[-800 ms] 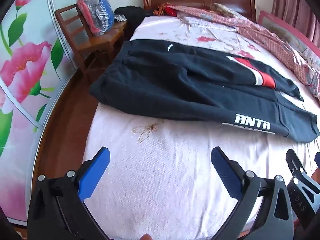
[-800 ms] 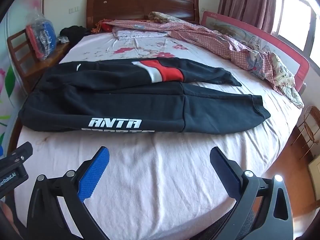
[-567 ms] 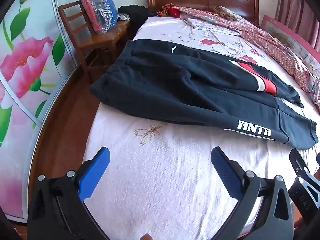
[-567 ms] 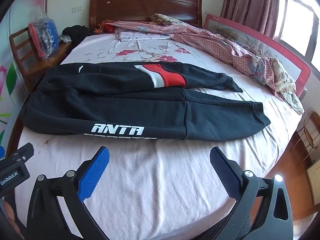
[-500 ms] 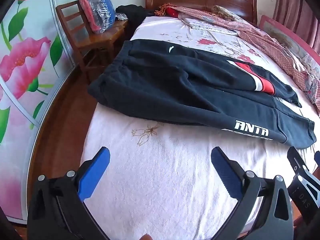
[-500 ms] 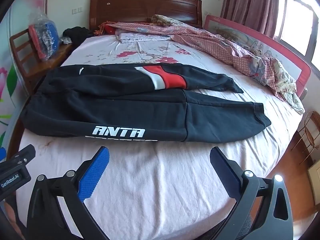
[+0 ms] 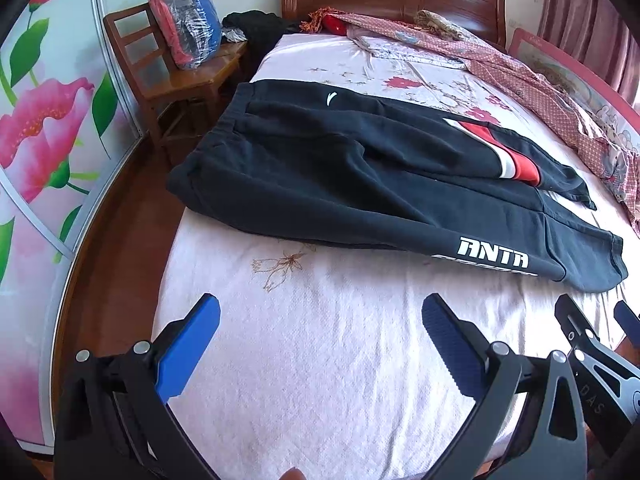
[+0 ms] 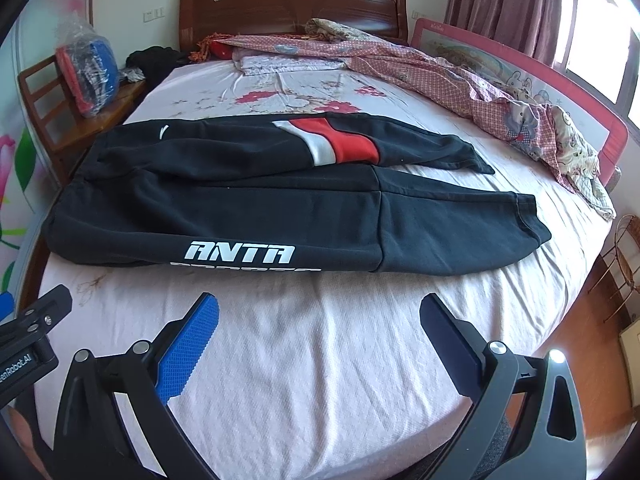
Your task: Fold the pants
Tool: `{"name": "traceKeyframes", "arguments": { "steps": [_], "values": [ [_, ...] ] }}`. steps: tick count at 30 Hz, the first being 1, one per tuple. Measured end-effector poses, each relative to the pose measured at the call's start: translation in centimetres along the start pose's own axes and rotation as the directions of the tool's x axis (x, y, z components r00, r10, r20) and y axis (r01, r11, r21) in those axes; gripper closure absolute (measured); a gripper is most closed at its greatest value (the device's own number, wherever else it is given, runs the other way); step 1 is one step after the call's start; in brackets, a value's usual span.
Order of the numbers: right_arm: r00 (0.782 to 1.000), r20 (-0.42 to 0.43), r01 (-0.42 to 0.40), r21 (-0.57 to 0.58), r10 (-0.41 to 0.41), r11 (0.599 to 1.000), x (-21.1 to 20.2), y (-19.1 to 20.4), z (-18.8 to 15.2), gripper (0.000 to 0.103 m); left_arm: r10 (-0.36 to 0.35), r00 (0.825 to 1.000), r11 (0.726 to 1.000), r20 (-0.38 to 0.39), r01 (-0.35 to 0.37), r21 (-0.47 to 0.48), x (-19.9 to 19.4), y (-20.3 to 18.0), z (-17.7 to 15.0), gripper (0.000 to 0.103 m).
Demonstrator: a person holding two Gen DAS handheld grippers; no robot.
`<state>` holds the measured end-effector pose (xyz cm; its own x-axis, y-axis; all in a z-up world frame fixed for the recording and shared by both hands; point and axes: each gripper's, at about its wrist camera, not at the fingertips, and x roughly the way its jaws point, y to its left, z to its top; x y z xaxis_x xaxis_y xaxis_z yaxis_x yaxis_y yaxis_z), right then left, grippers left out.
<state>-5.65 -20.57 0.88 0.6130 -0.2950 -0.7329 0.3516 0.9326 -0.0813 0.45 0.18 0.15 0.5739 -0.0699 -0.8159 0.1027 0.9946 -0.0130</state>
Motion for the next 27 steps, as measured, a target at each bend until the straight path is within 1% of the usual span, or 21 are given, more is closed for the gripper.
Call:
{"name": "traceKeyframes", "arguments": {
  "steps": [3, 4, 7, 9, 14, 16, 18, 23, 27],
  "values": [
    [1.0, -0.002, -0.007, 0.004, 0.007, 1.0, -0.01, 0.07, 0.01, 0.003, 0.0, 1.0, 1.0, -0.006, 0.0, 0.002, 0.01, 0.02, 0.04, 0.002],
    [1.0, -0.002, 0.002, 0.0, -0.002, 1.0, -0.01, 0.11, 0.01, 0.003, 0.002, 1.0, 1.0, -0.009, -0.002, 0.003, 0.02, 0.06, 0.07, 0.002],
    [1.0, -0.009, -0.007, 0.004, 0.007, 1.0, -0.04, 0.08, -0.04, 0.003, -0.001, 1.0, 1.0, 0.001, 0.001, 0.006, -0.05, -0.05, 0.09, 0.002],
    [1.0, -0.014, -0.017, 0.007, 0.017, 1.0, -0.03, 0.05, -0.02, 0.003, -0.023, 1.0, 1.0, -0.011, 0.023, -0.002, -0.12, -0.05, 0.04, 0.002],
    [1.0, -0.025, -0.006, -0.005, 0.005, 1.0, 0.06, 0.1, -0.1, 0.003, -0.019, 1.0, 1.0, 0.012, 0.019, 0.007, -0.21, -0.23, -0.04, 0.002],
    [0.999, -0.032, -0.018, -0.002, 0.018, 1.0, 0.03, 0.12, -0.07, 0.003, -0.025, 1.0, 1.0, 0.008, 0.025, 0.007, -0.19, -0.26, -0.01, 0.002],
    [0.999, -0.032, -0.021, 0.002, 0.021, 1.0, -0.04, 0.18, -0.15, 0.003, -0.021, 1.0, 1.0, 0.021, 0.021, 0.011, -0.25, -0.38, -0.02, 0.002],
    [0.999, -0.04, -0.033, 0.005, 0.033, 0.999, -0.1, 0.13, -0.22, 0.003, -0.013, 1.0, 1.0, 0.014, 0.013, 0.011, -0.17, -0.43, 0.02, 0.002],
    [0.999, -0.047, -0.02, -0.001, 0.02, 1.0, 0.03, 0.1, -0.28, 0.003, -0.021, 1.0, 1.0, 0.007, 0.021, 0.007, -0.07, -0.36, -0.06, 0.002]
  ]
}}
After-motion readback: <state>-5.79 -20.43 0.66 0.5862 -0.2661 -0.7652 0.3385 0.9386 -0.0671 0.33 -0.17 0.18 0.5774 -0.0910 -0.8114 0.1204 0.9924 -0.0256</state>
